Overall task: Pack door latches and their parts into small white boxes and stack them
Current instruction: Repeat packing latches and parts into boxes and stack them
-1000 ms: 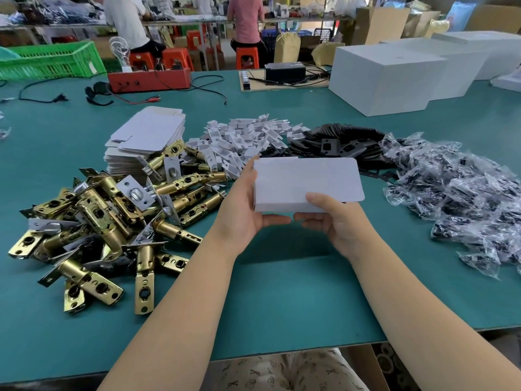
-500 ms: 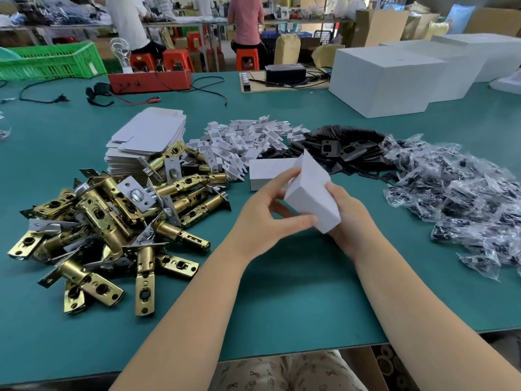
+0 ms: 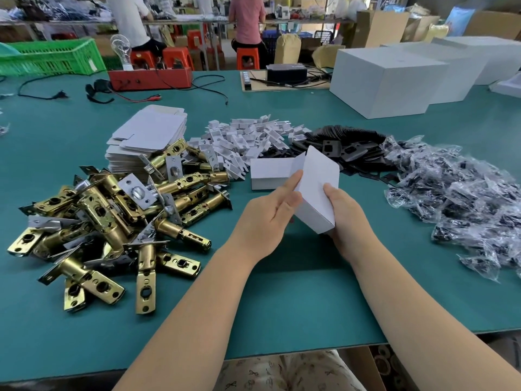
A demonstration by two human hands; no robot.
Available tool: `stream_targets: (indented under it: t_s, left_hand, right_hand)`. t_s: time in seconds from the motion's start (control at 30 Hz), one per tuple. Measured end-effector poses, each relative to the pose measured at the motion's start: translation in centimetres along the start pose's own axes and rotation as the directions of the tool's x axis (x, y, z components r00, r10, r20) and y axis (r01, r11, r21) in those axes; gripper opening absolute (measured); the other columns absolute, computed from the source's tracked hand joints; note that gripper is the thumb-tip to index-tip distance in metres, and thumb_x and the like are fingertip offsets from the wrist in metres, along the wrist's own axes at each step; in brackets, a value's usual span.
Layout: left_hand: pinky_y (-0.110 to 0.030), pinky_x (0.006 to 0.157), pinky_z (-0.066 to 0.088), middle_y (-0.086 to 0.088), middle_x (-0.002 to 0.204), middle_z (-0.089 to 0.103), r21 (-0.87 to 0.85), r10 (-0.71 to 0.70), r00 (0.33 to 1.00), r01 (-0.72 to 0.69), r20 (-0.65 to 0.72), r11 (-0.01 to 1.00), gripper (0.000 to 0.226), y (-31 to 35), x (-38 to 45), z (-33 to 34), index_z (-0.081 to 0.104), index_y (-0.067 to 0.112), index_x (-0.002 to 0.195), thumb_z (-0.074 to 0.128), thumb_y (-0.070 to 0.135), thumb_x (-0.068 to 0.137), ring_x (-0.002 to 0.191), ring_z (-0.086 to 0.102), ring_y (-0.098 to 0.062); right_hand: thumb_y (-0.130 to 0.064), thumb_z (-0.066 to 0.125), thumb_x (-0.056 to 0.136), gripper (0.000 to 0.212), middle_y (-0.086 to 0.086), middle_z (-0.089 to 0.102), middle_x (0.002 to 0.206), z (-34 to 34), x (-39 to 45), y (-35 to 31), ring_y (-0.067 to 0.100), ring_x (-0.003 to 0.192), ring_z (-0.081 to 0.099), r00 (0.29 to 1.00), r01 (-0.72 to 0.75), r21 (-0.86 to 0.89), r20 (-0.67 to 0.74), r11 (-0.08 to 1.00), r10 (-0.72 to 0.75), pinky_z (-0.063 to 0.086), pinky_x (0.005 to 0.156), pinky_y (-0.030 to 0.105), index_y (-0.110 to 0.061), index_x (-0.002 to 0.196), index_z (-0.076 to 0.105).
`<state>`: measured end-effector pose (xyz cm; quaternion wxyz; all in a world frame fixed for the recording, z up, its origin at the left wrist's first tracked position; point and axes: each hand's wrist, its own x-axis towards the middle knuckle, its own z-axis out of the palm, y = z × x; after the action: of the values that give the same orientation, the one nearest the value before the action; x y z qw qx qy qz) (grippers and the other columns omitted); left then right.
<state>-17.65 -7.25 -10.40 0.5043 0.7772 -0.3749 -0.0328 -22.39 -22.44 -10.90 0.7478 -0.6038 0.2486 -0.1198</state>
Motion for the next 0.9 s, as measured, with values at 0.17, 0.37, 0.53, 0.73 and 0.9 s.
stream_targets:
  t_s: [0.17,0.37,0.53,0.73,0.9]
  left_hand:
    - [-0.016,0.085,0.045,0.037,0.116,0.054,-0.108,-0.034,0.997,0.027,-0.064,0.994,0.041,0.5,0.2,0.2,0.06,0.03,0.123,0.036,0.051,0.098,0.102,0.049,0.022]
    - [-0.031,0.081,0.055,0.023,0.096,0.067,-0.462,-0.202,0.974,0.135,-0.098,0.877,0.027,0.7,0.9,-0.5,0.049,0.046,0.121,0.045,0.026,0.103,0.092,0.064,-0.001]
    - [-0.023,0.065,0.053,0.013,0.09,0.072,-0.621,-0.201,0.976,0.107,-0.083,0.776,0.015,1.1,0.8,-1.3,0.064,0.031,0.104,0.053,0.022,0.099,0.08,0.067,-0.004]
    - [-0.023,0.054,0.05,0.006,0.075,0.07,-0.563,-0.232,0.942,0.059,-0.241,0.824,0.008,0.6,0.9,-1.0,0.071,0.028,0.087,0.066,0.024,0.092,0.066,0.063,-0.009]
    - [-0.02,0.052,0.051,0.009,0.076,0.073,-0.648,-0.332,0.908,0.094,-0.255,0.756,0.024,0.8,1.2,-1.0,0.078,0.031,0.08,0.06,0.029,0.095,0.067,0.068,-0.005]
  right_hand:
    - [-0.032,0.057,0.078,0.056,-0.004,0.068,0.105,-0.2,-0.5,0.2,0.012,0.092,0.066,0.936,0.338,0.059,-0.13,0.939,-0.328,0.053,0.075,0.028,-0.023,0.132,0.048]
    - [-0.024,0.062,0.071,0.07,0.021,0.062,0.098,-0.1,-1.7,0.4,0.024,0.086,0.062,0.856,0.507,-0.053,0.151,0.86,-0.495,0.054,0.08,0.047,-0.053,0.13,0.039]
    - [-0.007,0.05,0.071,0.075,0.007,0.071,0.097,0.0,-1.8,0.2,0.028,0.083,0.066,0.837,0.372,0.058,0.411,0.926,-0.362,0.056,0.07,0.039,-0.045,0.134,0.038]
    - [-0.024,0.066,0.072,0.049,0.009,0.07,0.076,0.2,-1.9,0.2,0.025,0.067,0.065,0.906,0.367,-0.047,0.247,0.929,-0.345,0.053,0.063,0.04,-0.039,0.113,0.043]
    - [-0.027,0.074,0.077,0.042,0.001,0.073,0.074,0.3,-1.6,0.3,0.017,0.065,0.067,0.908,0.415,-0.081,0.09,0.906,-0.408,0.054,0.055,0.029,-0.035,0.102,0.042]
